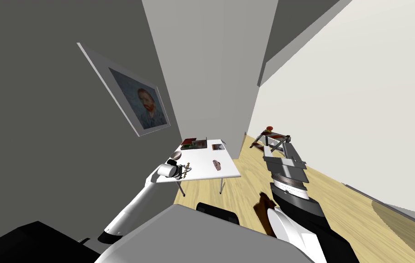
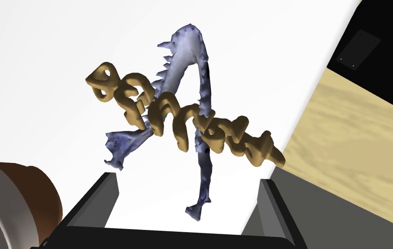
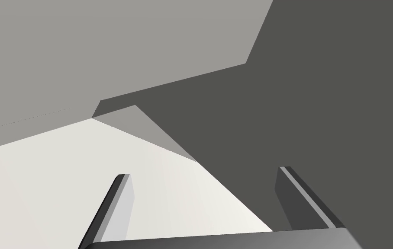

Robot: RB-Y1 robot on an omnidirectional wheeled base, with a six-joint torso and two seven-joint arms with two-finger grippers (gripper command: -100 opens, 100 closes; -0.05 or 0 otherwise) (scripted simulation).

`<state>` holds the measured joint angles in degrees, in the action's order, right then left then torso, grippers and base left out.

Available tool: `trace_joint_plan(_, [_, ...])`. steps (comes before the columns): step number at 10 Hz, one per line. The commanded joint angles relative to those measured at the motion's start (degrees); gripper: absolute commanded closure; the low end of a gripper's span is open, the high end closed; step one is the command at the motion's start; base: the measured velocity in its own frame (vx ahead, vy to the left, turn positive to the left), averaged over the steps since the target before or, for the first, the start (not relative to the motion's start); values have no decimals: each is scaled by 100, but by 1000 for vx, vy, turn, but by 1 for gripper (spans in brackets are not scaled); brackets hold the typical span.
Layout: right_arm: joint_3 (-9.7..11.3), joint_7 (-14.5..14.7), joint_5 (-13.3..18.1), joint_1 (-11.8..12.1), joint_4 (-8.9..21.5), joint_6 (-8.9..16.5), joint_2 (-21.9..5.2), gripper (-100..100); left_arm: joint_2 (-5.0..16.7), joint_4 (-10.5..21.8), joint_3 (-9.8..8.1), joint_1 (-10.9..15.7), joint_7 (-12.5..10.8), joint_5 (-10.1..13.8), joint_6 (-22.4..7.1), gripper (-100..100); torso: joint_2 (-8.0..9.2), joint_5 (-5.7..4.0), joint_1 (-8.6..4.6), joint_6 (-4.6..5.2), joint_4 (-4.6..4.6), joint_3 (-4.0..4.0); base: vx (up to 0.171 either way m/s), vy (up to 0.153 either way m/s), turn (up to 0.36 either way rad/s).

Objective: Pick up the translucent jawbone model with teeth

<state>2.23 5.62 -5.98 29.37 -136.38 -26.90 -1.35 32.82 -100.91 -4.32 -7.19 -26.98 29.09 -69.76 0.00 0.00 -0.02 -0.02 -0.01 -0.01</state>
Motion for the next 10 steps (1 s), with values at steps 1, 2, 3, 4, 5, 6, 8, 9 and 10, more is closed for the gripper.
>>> trace_joint_plan(1, [0, 0, 0, 0, 0, 0, 0, 0, -74, 197, 20, 29, 66, -53, 154, -100, 0, 0, 0, 0, 0, 0, 12, 4, -25])
trace_joint_plan(2, [0, 0, 0, 0, 0, 0, 0, 0, -112, 296, 30, 43, 99, -79, 231, -100, -2, 1, 1, 1, -1, -1, 20, 9, -23])
trace_joint_plan(3, [0, 0, 0, 0, 0, 0, 0, 0, -167, 444, 45, 65, 148, -119, 346, -100, -10, 7, 7, 5, -4, -7, 19, 11, -19])
trace_joint_plan(4, [0, 0, 0, 0, 0, 0, 0, 0, -186, 493, 50, 72, 165, -132, 384, -100, -29, 22, 26, 7, -15, -22, 12, 8, -12])
trace_joint_plan(5, [0, 0, 0, 0, 0, 0, 0, 0, -161, 424, 35, 55, 151, -115, 344, -100, -46, 34, 40, 13, -24, -35, 0, 0, 0])
trace_joint_plan(6, [0, 0, 0, 0, 0, 0, 0, 0, -165, 435, 38, 57, 155, -120, 359, 100, -55, 37, 45, 14, -26, -40, 0, 0, 0])
trace_joint_plan(8, [0, 0, 0, 0, 0, 0, 0, 0, -172, 441, 47, 46, 155, -116, 346, 100, -62, 31, 48, 16, -20, -41, -4, -2, 3])
trace_joint_plan(9, [0, 0, 0, 0, 0, 0, 0, 0, -164, 434, 38, 57, 156, -120, 356, 100, -59, 37, 47, 13, -27, -43, 0, 0, 0])
trace_joint_plan(10, [0, 0, 0, 0, 0, 0, 0, 0, -164, 435, 39, 56, 157, -120, 355, 100, -59, 37, 47, 13, -26, -43, 0, 0, 0])
